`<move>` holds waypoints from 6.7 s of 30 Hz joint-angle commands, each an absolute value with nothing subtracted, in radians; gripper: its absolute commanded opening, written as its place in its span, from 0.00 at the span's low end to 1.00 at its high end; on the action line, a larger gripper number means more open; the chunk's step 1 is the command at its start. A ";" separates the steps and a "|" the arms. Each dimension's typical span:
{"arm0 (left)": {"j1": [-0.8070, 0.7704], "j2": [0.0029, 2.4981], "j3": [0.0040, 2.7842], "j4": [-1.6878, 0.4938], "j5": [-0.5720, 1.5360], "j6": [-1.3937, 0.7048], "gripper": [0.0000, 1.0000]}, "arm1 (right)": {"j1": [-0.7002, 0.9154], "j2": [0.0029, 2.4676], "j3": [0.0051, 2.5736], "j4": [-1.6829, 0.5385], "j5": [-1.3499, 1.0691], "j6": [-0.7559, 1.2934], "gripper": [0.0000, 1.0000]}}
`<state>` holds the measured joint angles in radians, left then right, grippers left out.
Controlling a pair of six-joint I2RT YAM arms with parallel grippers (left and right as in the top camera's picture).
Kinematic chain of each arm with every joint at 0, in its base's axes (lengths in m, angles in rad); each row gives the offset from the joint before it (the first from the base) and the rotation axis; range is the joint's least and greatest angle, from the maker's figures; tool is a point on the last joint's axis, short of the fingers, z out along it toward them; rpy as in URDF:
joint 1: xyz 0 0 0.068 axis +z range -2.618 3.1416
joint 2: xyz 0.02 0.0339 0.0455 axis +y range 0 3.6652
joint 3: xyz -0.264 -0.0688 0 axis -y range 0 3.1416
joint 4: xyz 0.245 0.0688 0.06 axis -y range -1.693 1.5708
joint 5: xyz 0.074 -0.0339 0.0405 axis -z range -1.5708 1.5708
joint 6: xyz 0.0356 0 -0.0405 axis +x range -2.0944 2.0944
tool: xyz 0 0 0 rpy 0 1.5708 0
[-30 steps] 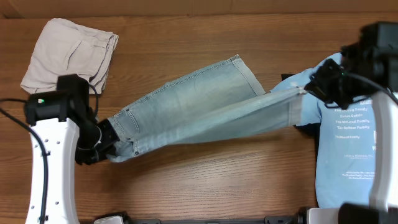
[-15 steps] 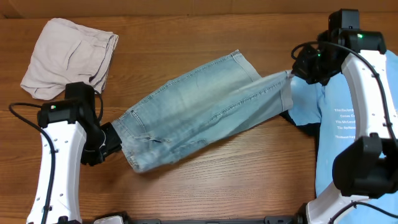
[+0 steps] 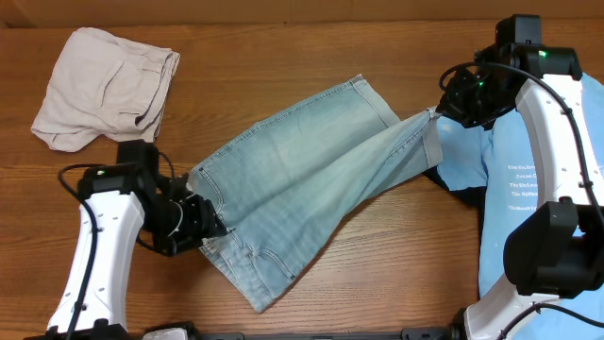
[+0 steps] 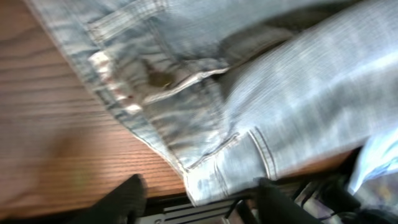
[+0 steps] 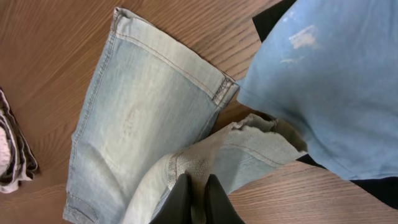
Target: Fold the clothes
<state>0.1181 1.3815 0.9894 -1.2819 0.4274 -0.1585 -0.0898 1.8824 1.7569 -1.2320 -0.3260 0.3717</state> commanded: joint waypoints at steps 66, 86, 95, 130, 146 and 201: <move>-0.042 1.845 1.302 -0.866 0.266 -0.127 0.04 | -0.089 1.810 1.493 -1.389 -0.111 0.359 0.76; 0.103 2.082 1.026 -0.279 -0.032 -0.377 0.04 | -0.053 1.810 1.419 -1.285 -0.189 0.332 0.74; 0.134 2.096 1.415 -0.604 0.131 -0.191 0.04 | 0.035 1.810 1.303 -1.221 -0.123 0.444 0.70; 0.166 1.805 1.850 -1.509 0.102 -0.234 0.28 | -0.002 1.686 1.179 -1.031 -0.179 0.400 0.61; 0.199 1.722 1.782 -1.651 -0.012 -0.292 0.29 | -0.003 1.683 0.894 -0.920 -0.215 0.502 0.61; 0.211 1.662 0.720 -0.669 -0.009 -0.424 0.47 | -0.003 1.683 0.874 -0.865 -0.245 0.532 0.16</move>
